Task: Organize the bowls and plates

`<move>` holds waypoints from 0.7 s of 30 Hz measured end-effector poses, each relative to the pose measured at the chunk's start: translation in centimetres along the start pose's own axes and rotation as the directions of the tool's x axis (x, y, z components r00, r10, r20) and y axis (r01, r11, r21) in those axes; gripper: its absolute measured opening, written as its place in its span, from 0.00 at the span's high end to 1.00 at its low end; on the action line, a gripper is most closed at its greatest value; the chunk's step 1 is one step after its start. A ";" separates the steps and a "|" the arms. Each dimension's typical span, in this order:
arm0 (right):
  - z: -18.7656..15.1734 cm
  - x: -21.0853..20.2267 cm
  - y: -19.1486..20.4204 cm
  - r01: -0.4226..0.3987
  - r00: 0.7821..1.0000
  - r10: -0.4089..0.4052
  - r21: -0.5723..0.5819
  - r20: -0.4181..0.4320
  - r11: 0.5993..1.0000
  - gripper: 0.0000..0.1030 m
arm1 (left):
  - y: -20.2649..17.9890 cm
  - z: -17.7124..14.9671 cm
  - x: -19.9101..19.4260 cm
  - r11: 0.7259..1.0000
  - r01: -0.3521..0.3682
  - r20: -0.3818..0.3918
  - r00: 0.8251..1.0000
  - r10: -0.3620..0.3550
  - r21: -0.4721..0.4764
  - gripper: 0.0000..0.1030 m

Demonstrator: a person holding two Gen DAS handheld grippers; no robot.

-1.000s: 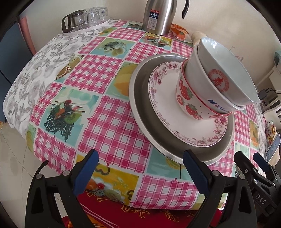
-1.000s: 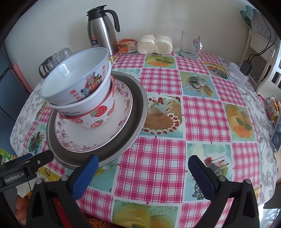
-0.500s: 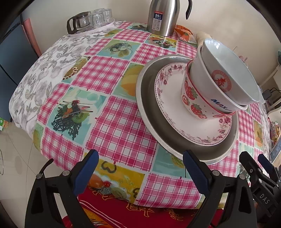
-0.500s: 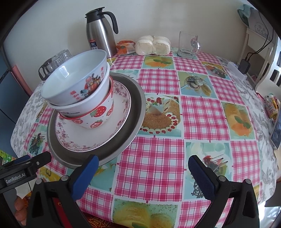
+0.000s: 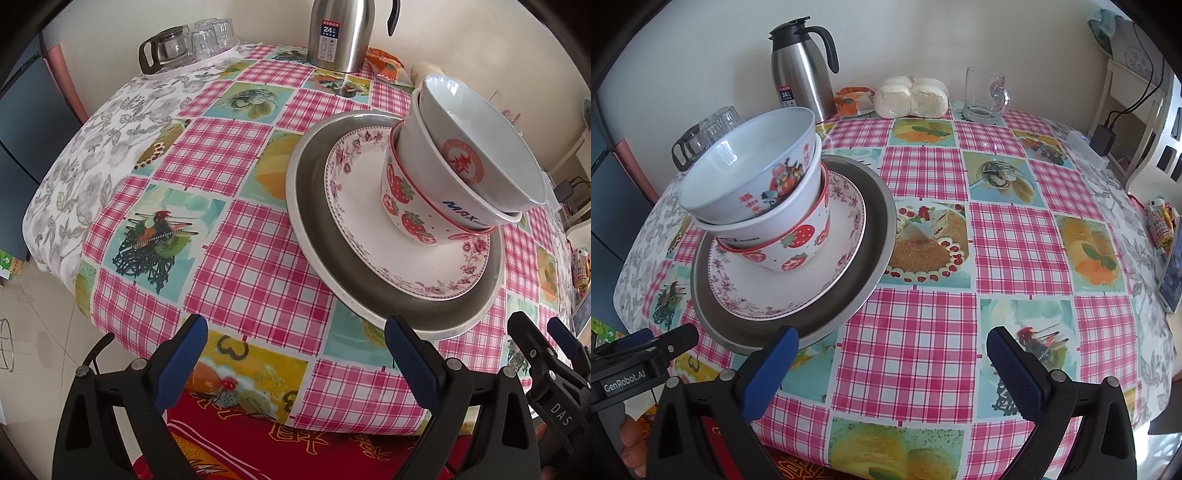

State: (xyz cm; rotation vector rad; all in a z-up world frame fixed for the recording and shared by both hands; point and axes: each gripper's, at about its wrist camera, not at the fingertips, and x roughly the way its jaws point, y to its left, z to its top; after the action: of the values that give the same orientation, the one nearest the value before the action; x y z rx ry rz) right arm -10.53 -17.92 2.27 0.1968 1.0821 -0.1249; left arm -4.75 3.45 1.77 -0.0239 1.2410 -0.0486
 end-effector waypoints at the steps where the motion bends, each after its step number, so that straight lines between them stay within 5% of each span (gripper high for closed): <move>1: 0.0 0.0 0.0 0.000 1.000 0.000 -0.001 0.000 1.000 0.00 | 0.0 0.0 0.0 1.000 0.000 -0.001 1.000 0.000 0.000 0.06; 21: 0.1 0.4 0.2 0.000 1.000 0.000 -0.005 -0.014 1.000 0.00 | 0.4 0.2 0.3 1.000 -0.002 -0.005 1.000 0.002 -0.016 0.06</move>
State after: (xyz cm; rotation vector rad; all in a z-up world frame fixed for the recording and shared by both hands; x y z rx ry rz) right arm -10.22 -17.80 1.97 0.1932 1.0964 -0.1205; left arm -4.51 3.86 1.55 -0.0368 1.2460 -0.0373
